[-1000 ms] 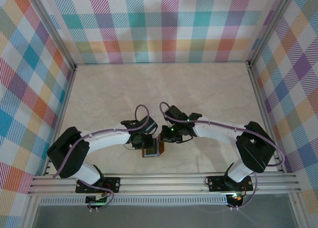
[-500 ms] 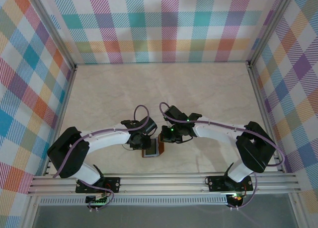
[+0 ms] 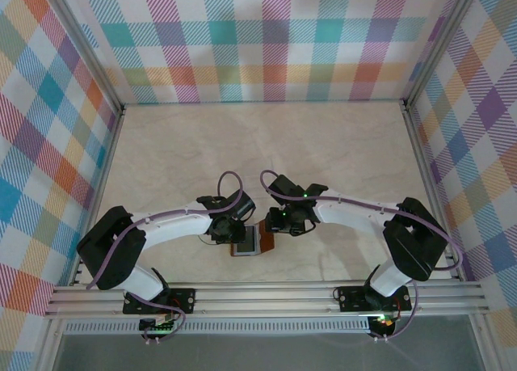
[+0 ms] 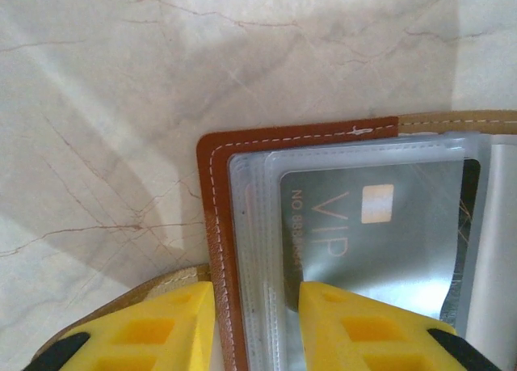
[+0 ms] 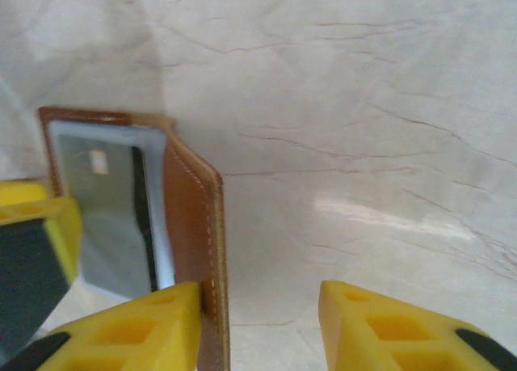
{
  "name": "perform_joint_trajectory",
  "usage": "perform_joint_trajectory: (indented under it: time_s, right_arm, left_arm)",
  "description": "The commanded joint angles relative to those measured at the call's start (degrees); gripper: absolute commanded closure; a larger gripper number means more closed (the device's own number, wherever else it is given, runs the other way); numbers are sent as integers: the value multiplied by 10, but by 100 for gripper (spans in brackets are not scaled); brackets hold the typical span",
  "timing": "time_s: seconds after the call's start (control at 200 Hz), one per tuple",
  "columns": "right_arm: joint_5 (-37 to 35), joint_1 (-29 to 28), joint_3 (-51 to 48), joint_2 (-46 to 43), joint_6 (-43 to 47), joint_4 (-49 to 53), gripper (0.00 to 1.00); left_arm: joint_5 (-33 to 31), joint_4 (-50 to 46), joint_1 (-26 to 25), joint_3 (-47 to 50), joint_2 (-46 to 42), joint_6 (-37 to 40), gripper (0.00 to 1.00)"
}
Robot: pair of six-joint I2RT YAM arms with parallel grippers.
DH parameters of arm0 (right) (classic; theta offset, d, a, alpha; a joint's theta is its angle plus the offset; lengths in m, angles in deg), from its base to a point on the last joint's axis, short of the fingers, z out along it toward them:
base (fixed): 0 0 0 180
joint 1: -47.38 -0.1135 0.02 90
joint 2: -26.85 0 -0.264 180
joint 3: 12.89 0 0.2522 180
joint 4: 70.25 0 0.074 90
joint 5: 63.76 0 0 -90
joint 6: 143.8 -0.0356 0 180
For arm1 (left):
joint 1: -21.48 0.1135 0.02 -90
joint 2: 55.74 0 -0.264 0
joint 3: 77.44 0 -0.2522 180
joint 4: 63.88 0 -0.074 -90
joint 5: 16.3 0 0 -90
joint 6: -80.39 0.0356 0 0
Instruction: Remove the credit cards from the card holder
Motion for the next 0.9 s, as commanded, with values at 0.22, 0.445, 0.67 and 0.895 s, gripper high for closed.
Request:
perform_joint_trajectory:
  time_s: [0.22, 0.445, 0.67, 0.895]
  right_arm:
    - [-117, -18, 49, 53, 62, 101, 16]
    - [-176, -47, 90, 103, 64, 148, 2]
    - [-246, -74, 127, 174, 56, 207, 0]
    - [-211, -75, 105, 165, 48, 170, 0]
  left_arm:
    - [26, 33, -2, 34, 5, -14, 67]
    - [29, 44, -1, 47, -2, -25, 69]
    - [33, 55, 0, 62, -15, -31, 69]
    - [43, 81, 3, 82, -31, -44, 69]
